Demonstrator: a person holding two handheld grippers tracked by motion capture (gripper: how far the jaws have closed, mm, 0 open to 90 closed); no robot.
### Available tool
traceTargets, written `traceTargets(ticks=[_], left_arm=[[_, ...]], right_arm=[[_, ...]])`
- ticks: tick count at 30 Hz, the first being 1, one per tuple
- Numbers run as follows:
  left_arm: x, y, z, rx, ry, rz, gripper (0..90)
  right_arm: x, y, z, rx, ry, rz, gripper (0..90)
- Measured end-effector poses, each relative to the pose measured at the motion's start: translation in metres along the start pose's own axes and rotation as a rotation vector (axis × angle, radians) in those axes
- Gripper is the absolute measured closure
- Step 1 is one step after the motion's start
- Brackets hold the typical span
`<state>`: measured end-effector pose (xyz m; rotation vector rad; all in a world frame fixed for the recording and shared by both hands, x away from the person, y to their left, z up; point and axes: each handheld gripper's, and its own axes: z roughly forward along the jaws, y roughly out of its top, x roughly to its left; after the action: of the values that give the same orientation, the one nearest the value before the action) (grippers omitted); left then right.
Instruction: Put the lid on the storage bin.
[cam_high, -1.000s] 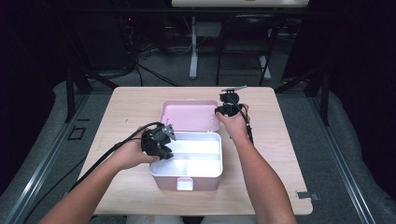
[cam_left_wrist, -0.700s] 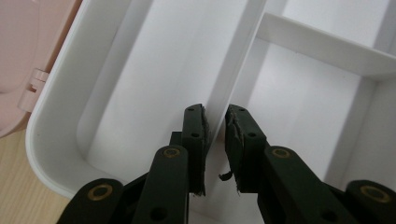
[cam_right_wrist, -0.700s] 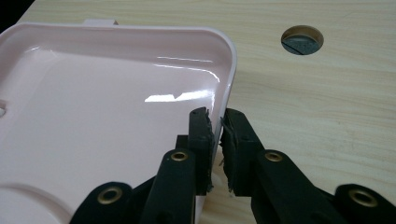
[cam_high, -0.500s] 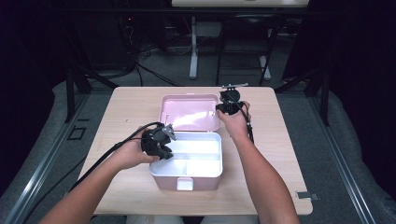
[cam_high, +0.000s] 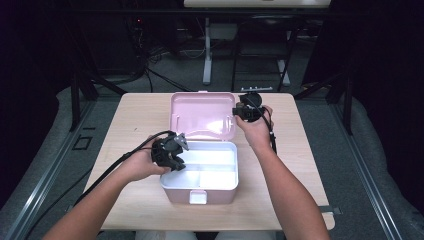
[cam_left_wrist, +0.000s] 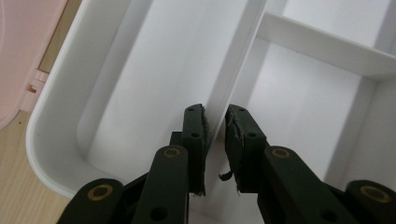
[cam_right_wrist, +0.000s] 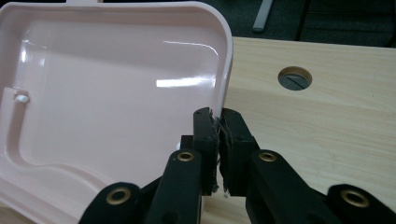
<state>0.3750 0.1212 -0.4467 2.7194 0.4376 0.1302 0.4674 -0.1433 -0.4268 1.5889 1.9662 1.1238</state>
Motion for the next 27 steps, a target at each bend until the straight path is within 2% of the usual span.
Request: traceTargets(ticks=[7, 15, 27], left_arm=[[0.0, 0.0, 0.0, -0.001, 0.001, 0.0, 78.0], [0.0, 0.0, 0.0, 0.002, 0.002, 0.0, 78.0], [0.0, 0.0, 0.0, 0.0, 0.002, -0.001, 78.0]], right_arm=[[0.003, -0.001, -0.017, -0.041, 0.025, -0.009, 86.6], [0.009, -0.007, -0.037, -0.095, 0.036, -0.063, 87.1], [0.016, -0.022, -0.063, -0.163, 0.064, -0.101, 87.4]])
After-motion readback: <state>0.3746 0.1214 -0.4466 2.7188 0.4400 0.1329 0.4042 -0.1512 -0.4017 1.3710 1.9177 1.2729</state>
